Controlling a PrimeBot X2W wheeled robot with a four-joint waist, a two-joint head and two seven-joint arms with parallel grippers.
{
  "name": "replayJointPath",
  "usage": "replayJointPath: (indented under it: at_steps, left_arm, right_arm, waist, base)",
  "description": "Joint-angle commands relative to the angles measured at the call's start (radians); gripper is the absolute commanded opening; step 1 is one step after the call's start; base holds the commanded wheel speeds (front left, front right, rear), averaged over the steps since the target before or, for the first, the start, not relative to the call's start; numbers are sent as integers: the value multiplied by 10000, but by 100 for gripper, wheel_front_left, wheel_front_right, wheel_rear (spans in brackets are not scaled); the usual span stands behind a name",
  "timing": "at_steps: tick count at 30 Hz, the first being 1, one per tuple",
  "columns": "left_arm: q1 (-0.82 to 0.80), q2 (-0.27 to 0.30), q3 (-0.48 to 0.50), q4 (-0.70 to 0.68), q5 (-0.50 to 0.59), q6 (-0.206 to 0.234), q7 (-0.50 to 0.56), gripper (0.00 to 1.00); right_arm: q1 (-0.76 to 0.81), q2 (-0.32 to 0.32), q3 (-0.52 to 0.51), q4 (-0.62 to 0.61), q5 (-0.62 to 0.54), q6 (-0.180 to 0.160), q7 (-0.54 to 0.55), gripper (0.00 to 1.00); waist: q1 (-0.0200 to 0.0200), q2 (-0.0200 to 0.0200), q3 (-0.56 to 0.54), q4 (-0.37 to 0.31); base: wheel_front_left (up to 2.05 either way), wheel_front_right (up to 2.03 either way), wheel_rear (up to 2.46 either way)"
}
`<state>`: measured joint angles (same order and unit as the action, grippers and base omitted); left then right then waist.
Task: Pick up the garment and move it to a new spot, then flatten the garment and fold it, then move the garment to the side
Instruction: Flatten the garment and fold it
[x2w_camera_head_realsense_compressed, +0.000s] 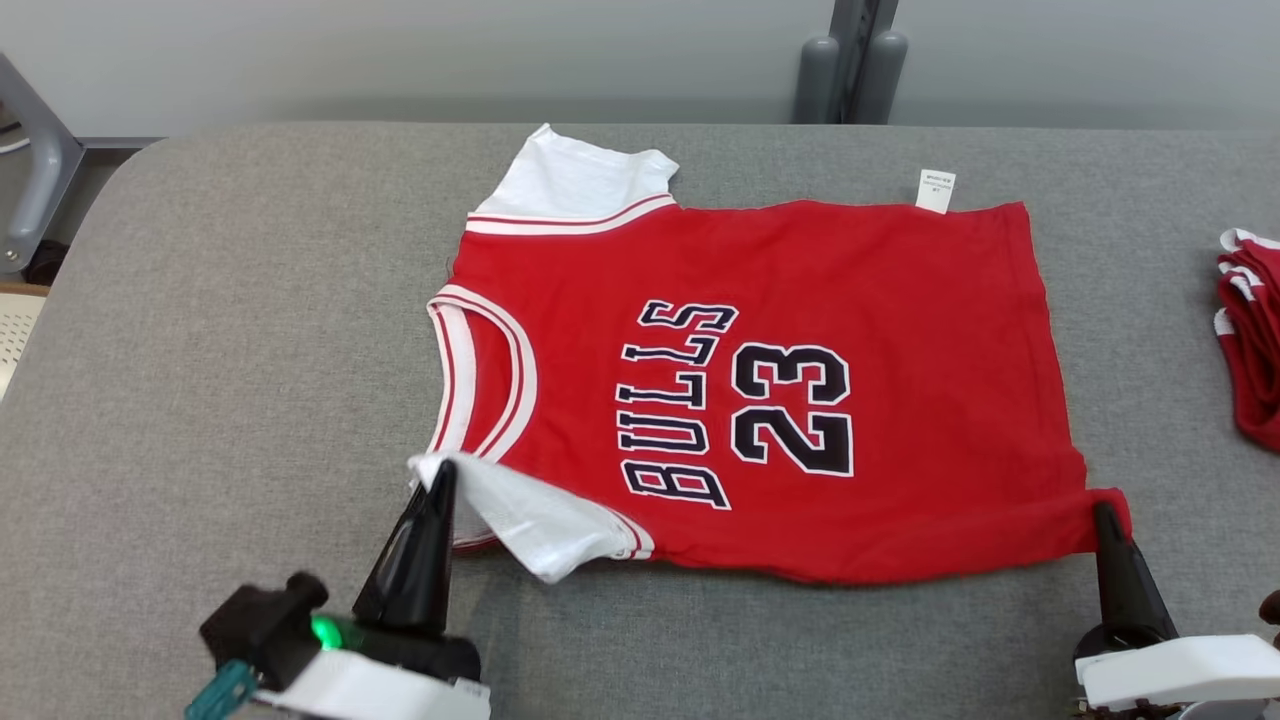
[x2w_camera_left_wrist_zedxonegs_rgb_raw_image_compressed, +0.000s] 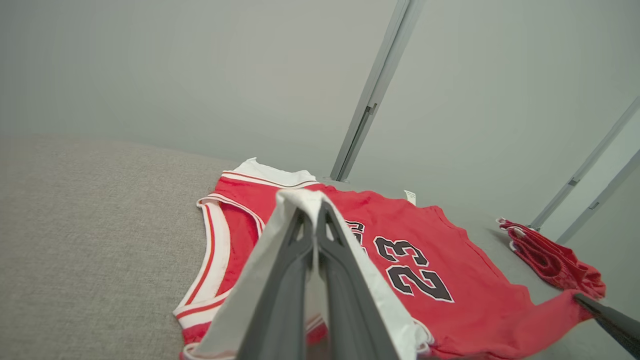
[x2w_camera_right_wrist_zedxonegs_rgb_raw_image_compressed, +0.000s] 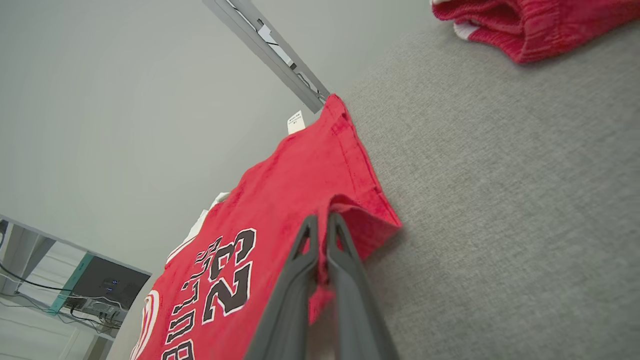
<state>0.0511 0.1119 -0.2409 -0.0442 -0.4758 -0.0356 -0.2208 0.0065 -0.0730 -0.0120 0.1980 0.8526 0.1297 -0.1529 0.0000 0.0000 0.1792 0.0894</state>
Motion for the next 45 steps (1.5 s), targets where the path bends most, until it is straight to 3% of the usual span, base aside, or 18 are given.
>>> replayJointPath:
  at_steps: [1, 7, 17, 28, 29, 30, 31, 32, 33, 34, 35, 36, 38, 45]
  left_arm:
    - [-294, 32, -15, 113, 66, -74, -53, 0]
    - [-2128, -14, -164, 1836, 257, -406, -178, 0]
    - [-4618, -171, 137, 4771, 392, -572, -422, 0]
    - [-5629, -405, 607, 6045, 828, -776, -436, 0]
    - [-5649, -422, 630, 6085, 855, -785, -436, 0]
    - [-5680, -435, 651, 6129, 903, -795, -437, 0]
    - [-5718, -444, 676, 6168, 943, -795, -437, 0]
    - [-5758, -451, 715, 6192, 964, -809, -437, 1]
    - [-5784, -462, 754, 6226, 992, -813, -437, 23]
    - [-5800, -473, 790, 6255, 1010, -820, -437, 38]
    - [-5800, -473, 790, 6255, 1010, -820, -437, 38]
    - [-5809, -485, 833, 6269, 1056, -827, -438, 54]
    - [-5774, -503, 905, 6291, 1110, -842, -438, 97]
    - [-5451, -546, 1147, 6093, 1243, -880, -437, 100]
  right_arm:
    - [-103, -48, -67, 66, 43, 19, 7, 0]
    - [-708, 26, -47, 483, 102, 19, 1, 0]
    - [-2400, 153, -69, 1543, -205, 19, 207, 0]
    - [-3821, 208, 36, 2821, -435, 21, 369, 2]
    - [-3896, 211, 76, 2893, -397, 21, 385, 20]
    - [-3963, 215, 128, 2950, -337, 21, 437, 45]
    - [-4030, 217, 160, 3012, -295, 21, 458, 91]
    - [-4106, 217, 195, 3071, -251, 21, 458, 100]
    - [-4184, 214, 227, 3139, -213, 21, 451, 100]
    - [-4271, 215, 257, 3210, -202, 21, 439, 100]
    - [-4271, 215, 257, 3210, -202, 21, 439, 100]
    - [-4352, 207, 280, 3279, -159, 21, 426, 100]
    - [-4525, 209, 328, 3442, -115, 21, 388, 100]
    - [-5056, 203, 282, 3810, -209, 21, 39, 100]
  waist:
    - [0, 0, 24, 20]
    - [0, 0, 327, -81]
    - [0, 0, 1068, -447]
    - [0, 0, 1342, -459]
    - [0, 0, 1346, -446]
    - [0, 0, 1349, -433]
    - [0, 0, 1348, -425]
    - [0, 0, 1349, -422]
    - [0, 0, 1351, -422]
    - [0, 0, 1352, -424]
    - [0, 0, 1352, -424]
    - [0, 0, 1352, -428]
    - [0, 0, 1352, -431]
    - [0, 0, 1300, -387]
  base:
    - [0, 0, 0]
    - [0, 0, 0]
    - [0, 0, 0]
    - [0, 0, 0]
    - [0, 0, 0]
    - [0, 0, 0]
    - [0, 0, 0]
    - [0, 0, 0]
    - [0, 0, 0]
    - [0, 0, 0]
    - [0, 0, 0]
    - [0, 0, 0]
    - [0, 0, 0]
    - [0, 0, 0]
